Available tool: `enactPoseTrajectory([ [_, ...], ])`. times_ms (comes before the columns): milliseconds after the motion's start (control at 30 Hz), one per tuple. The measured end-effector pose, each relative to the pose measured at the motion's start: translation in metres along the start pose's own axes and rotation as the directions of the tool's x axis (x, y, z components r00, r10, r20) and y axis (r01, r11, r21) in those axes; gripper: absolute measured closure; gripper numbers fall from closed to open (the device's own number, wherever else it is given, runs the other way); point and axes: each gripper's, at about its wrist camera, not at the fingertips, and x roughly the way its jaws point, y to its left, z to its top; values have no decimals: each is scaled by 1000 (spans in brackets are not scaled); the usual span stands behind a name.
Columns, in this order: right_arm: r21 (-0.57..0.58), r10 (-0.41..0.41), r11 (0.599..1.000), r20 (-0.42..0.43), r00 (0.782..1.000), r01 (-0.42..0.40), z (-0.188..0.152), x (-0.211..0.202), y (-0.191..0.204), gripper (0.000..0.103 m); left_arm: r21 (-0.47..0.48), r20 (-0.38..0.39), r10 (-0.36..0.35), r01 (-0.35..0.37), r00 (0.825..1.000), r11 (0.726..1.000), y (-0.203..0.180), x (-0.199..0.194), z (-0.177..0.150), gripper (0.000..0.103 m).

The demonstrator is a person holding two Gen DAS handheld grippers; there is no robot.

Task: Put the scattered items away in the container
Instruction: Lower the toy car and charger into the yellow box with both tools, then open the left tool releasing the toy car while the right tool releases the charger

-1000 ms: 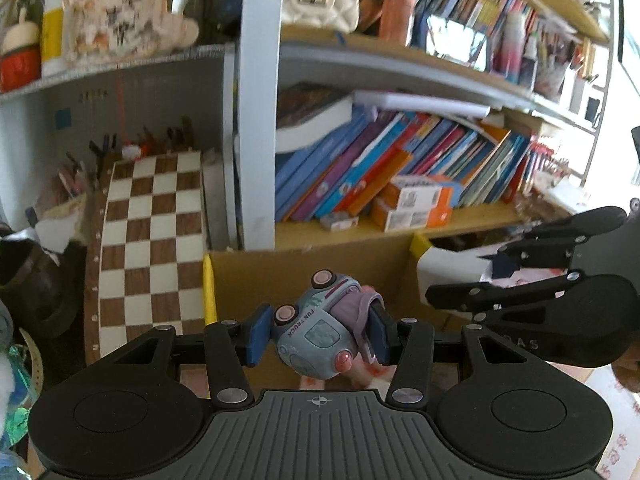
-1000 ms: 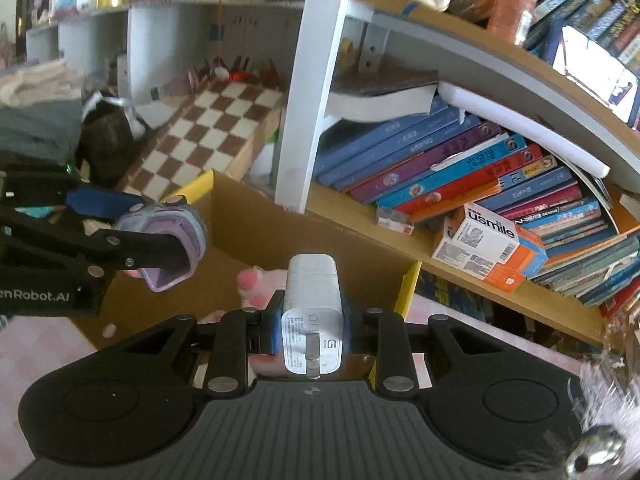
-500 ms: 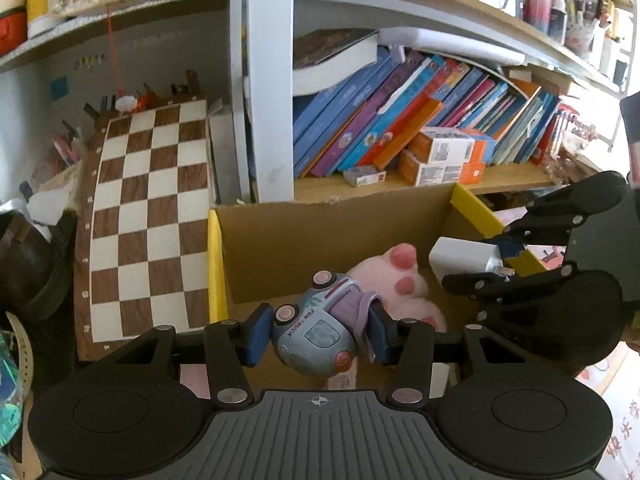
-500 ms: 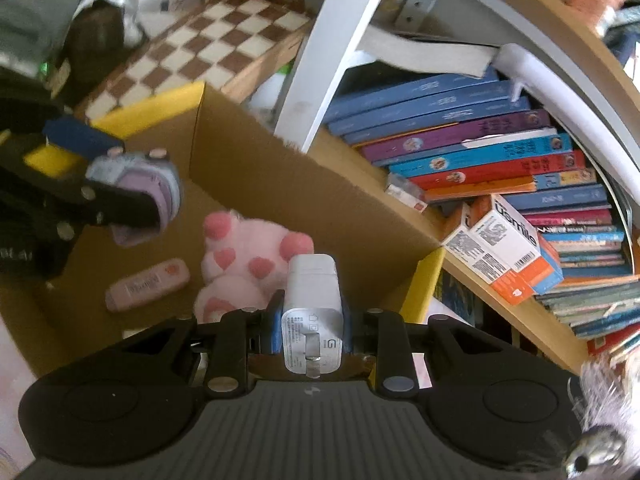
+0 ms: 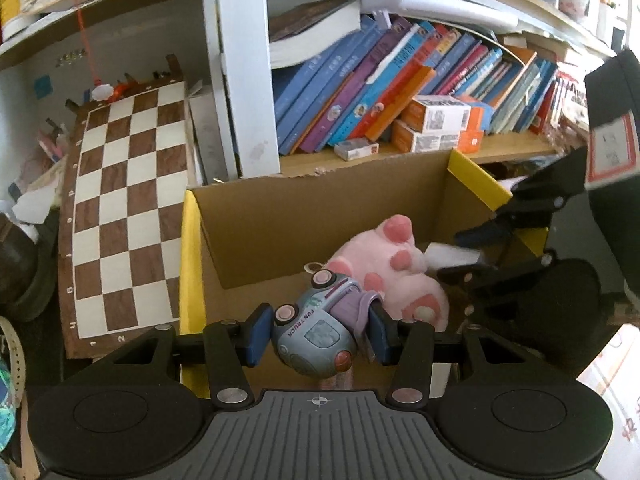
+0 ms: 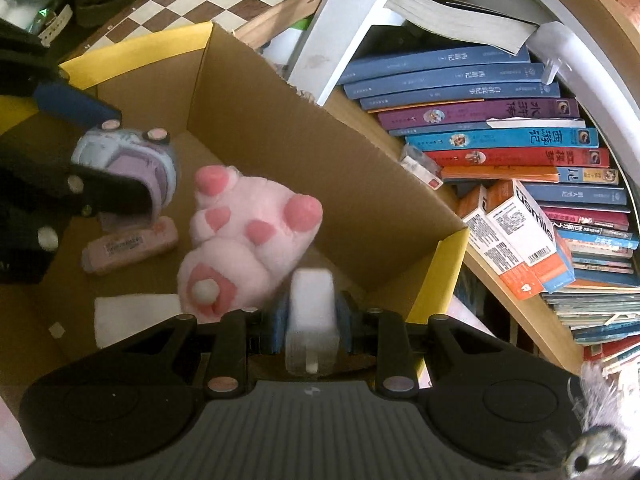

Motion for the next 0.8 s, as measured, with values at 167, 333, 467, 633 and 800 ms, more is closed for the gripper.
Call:
enactPoseTrajectory([
  [167, -23, -7, 1000, 1, 1000, 7, 1, 3, 0, 79, 36, -4, 19, -19, 1000, 999, -4, 4, 0, 55],
  [333, -28, -5, 1000, 6, 1000, 5, 1, 4, -1, 79, 51, -2, 31, -31, 1000, 998, -5, 5, 0, 54],
  [467, -28, -3, 1000, 9, 1000, 3, 1, 3, -1, 79, 51, -4, 35, -35, 999, 998, -6, 5, 0, 54],
  [633, -25, -3, 1000, 21, 1000, 4, 1, 1, -1, 80, 46, -7, 36, -35, 999, 998, -8, 3, -1, 52],
  [800, -25, -8, 1000, 44, 999, 9, 2, -5, 1, 72, 41, -7, 39, -38, 999, 998, -10, 0, -2, 50],
])
